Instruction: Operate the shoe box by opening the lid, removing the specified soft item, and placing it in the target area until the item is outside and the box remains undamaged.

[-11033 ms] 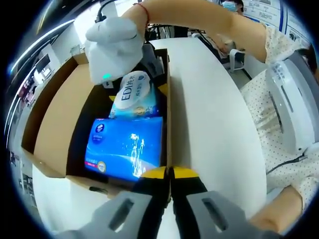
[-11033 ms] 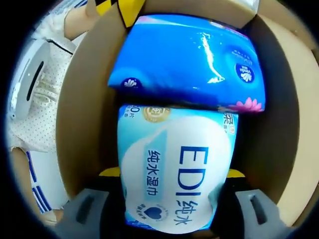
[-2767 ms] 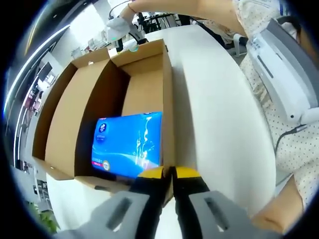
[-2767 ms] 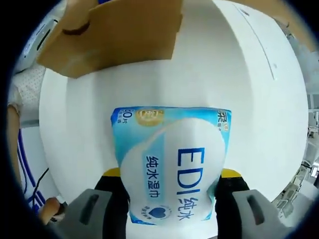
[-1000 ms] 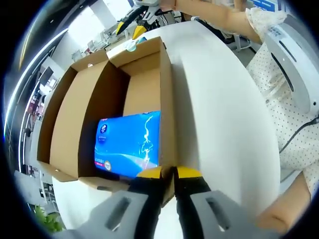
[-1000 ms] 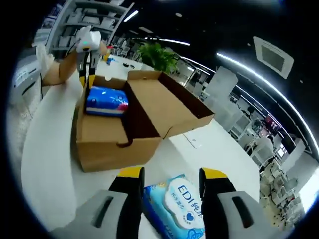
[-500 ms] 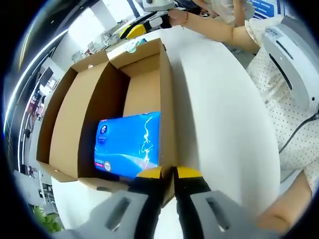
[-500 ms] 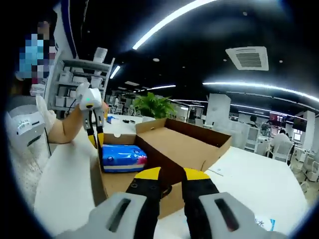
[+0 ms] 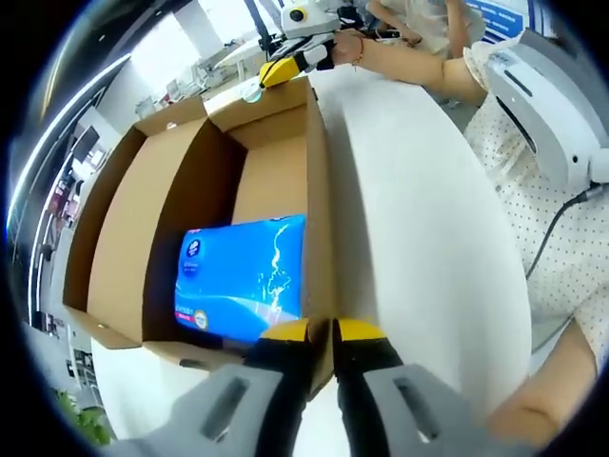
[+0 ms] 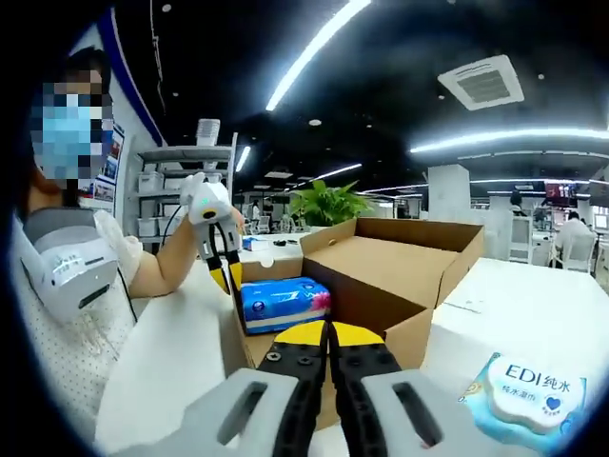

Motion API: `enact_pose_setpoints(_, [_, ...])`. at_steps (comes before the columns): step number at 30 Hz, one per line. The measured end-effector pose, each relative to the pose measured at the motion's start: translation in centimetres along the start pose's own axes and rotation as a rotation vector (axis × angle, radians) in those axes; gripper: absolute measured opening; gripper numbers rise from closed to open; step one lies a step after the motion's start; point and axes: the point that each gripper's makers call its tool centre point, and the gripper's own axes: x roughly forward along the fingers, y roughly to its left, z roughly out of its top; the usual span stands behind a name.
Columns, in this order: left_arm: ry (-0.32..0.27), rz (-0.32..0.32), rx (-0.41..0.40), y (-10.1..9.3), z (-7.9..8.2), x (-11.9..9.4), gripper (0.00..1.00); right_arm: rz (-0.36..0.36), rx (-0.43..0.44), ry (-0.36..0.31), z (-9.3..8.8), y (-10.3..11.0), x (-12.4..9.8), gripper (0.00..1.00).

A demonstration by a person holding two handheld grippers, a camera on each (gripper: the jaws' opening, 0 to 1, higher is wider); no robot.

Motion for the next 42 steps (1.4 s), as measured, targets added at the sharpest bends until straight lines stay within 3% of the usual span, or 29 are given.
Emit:
enact_pose_setpoints(5, [-0.020, -0.013, -0.020, -0.2, 0.1, -0.1, 0.09, 0.003, 0.004, -0.004, 0.0, 0.4, 0.1, 0.00])
enact_pose_setpoints(13, [-0.080, -0.042, -0.076, -0.3, 0.4, -0.4, 0.11, -0.021, -0.112, 0.012, 0.3, 0.6, 0.1, 0.00])
enact_pose_setpoints(17, [-0.154, -0.035, -0.099, -0.2, 0.7, -1.0, 0.16, -0.024, -0.129, 0.014, 0.3, 0.5, 0.0, 0.00])
enact_pose_setpoints(20, [-0.227, 0.026, -0.090, 1.0, 1.2, -1.5, 0.27, -0.021, -0.122, 0.011, 0.2, 0.4, 0.0, 0.00])
enact_pose_setpoints(23, [-0.268, 0.045, -0.115, 1.4, 1.0, -2.0, 0.25, -0.021, -0.126, 0.012, 0.2, 0.3, 0.1, 0.00])
enact_pose_setpoints(27, [-0.375, 0.068, -0.153, 1.7, 1.5, -3.0, 0.26, -0.022, -0.132, 0.013, 0.2, 0.2, 0.1, 0.00])
enact_pose_setpoints(31, [-0.540, 0.091, -0.172, 2.2, 2.6, -5.1, 0.28, -0.020, -0.129, 0.011, 0.2, 0.1, 0.0, 0.00])
enact_pose_setpoints(33, [-0.588, 0.088, -0.211, 2.2, 2.5, -6.0, 0.28, -0.019, -0.126, 0.009, 0.2, 0.1, 0.0, 0.00])
enact_pose_setpoints(39, [-0.734, 0.170, -0.289, 3.0, 1.9, -8.2, 0.27, -0.021, -0.128, 0.009, 0.2, 0.1, 0.0, 0.00])
enact_pose_setpoints(42, [-0.825, 0.158, -0.358, 2.9, 1.6, -8.7, 0.21, -0.021, -0.127, 0.009, 0.2, 0.1, 0.0, 0.00])
